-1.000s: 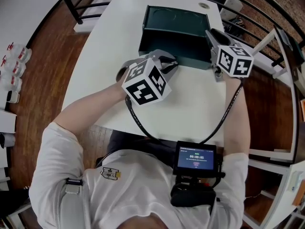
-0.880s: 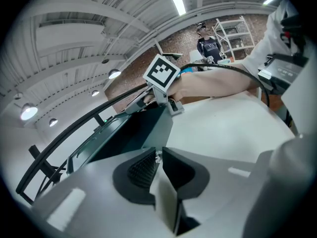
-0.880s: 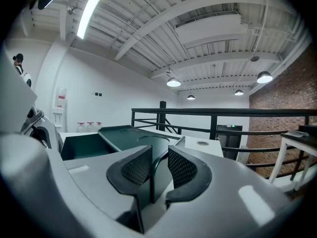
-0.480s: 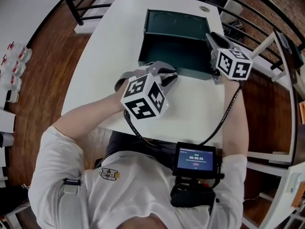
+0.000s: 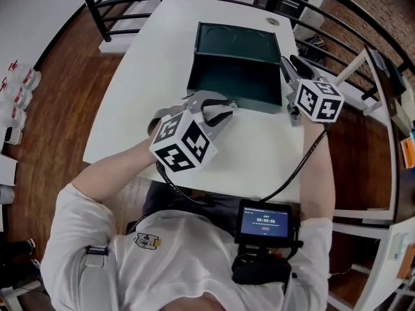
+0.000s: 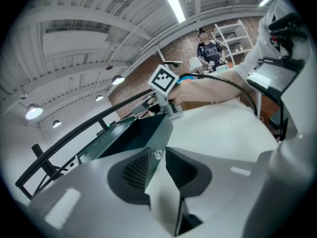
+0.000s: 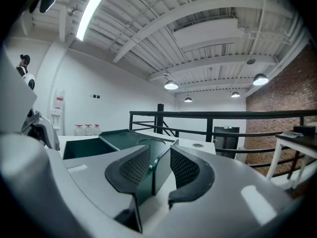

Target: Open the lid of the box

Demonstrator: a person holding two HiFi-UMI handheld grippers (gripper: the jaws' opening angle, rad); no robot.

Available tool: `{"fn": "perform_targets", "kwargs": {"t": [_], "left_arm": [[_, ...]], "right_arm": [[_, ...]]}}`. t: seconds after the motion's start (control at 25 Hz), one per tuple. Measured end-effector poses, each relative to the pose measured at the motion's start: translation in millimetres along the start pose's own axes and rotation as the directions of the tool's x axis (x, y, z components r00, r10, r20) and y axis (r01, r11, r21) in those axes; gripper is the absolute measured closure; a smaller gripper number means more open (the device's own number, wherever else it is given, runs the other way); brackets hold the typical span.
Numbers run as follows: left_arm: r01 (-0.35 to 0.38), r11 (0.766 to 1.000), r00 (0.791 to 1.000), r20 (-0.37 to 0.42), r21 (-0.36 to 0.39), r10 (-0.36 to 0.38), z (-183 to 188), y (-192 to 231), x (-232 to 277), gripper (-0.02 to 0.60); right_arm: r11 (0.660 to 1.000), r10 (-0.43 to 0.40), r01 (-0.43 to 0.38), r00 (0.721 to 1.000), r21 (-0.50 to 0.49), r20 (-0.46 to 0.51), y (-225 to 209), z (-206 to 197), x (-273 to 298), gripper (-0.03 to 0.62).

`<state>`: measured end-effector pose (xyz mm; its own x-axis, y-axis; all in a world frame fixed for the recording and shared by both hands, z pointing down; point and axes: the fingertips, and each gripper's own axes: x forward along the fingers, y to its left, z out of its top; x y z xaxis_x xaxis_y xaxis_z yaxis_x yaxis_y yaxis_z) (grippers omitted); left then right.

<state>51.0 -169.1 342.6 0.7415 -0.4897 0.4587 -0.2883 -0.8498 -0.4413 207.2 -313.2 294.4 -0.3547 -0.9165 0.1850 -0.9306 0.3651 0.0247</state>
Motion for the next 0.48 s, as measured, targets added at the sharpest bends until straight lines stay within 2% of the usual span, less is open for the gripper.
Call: {"fn": "perform_targets", "kwargs": {"t": [0.08, 0.12, 0.2, 0.24, 0.32, 0.36, 0.4, 0.44, 0.48], "left_arm": [[-0.029, 0.996, 0.994, 0.1, -0.08, 0.037, 5.0, 8.4, -23.1, 0.498], [-0.03, 0.989, 0.985, 0.166, -0.142, 0.054, 7.7, 14.1, -35.8, 0.5], [0.02, 0.956, 0.951, 0.299, -0.293, 0.072, 9.5, 29.0, -60.0, 0.565], [0.075, 0.925, 0.932, 0.357, -0.372, 0.067, 8.4, 35.6, -69.8, 0.581], [0.2, 0.841, 0.896, 0.441, -0.503, 0.051, 3.6, 44.1, -82.7, 0.581], [0.242, 0.8, 0.884, 0.465, -0.549, 0.052, -0.3, 46.9, -85.9, 0.581], [0.265, 0.769, 0.878, 0.475, -0.581, 0.057, -5.1, 49.0, -87.3, 0.581], [0.271, 0.751, 0.878, 0.474, -0.601, 0.063, -9.8, 50.6, -87.4, 0.581], [0.268, 0.745, 0.881, 0.469, -0.611, 0.068, -13.0, 52.0, -87.3, 0.581]], "right_arm": [[1.0, 0.01, -0.011, 1.0, 0.023, 0.006, 4.4, 0.1, -32.0, 0.473], [0.999, 0.034, -0.034, 0.999, 0.037, 0.009, 12.6, 0.4, -51.2, 0.492], [0.992, 0.095, -0.097, 0.995, 0.076, 0.021, 36.5, -2.2, -88.0, 0.544], [0.986, 0.131, -0.132, 0.991, 0.106, 0.024, 50.5, -7.2, -104.1, 0.561], [0.958, 0.211, -0.213, 0.977, 0.19, 0.032, 79.4, -20.7, -130.5, 0.585], [0.939, 0.25, -0.252, 0.967, 0.232, 0.042, 92.6, -26.6, -140.1, 0.586], [0.924, 0.28, -0.284, 0.959, 0.257, 0.052, 104.0, -31.4, -146.9, 0.592], [0.917, 0.301, -0.305, 0.952, 0.258, 0.056, 113.2, -35.2, -150.8, 0.594], [0.92, 0.311, -0.315, 0.949, 0.233, 0.052, 120.6, -38.2, -152.6, 0.594]]}}
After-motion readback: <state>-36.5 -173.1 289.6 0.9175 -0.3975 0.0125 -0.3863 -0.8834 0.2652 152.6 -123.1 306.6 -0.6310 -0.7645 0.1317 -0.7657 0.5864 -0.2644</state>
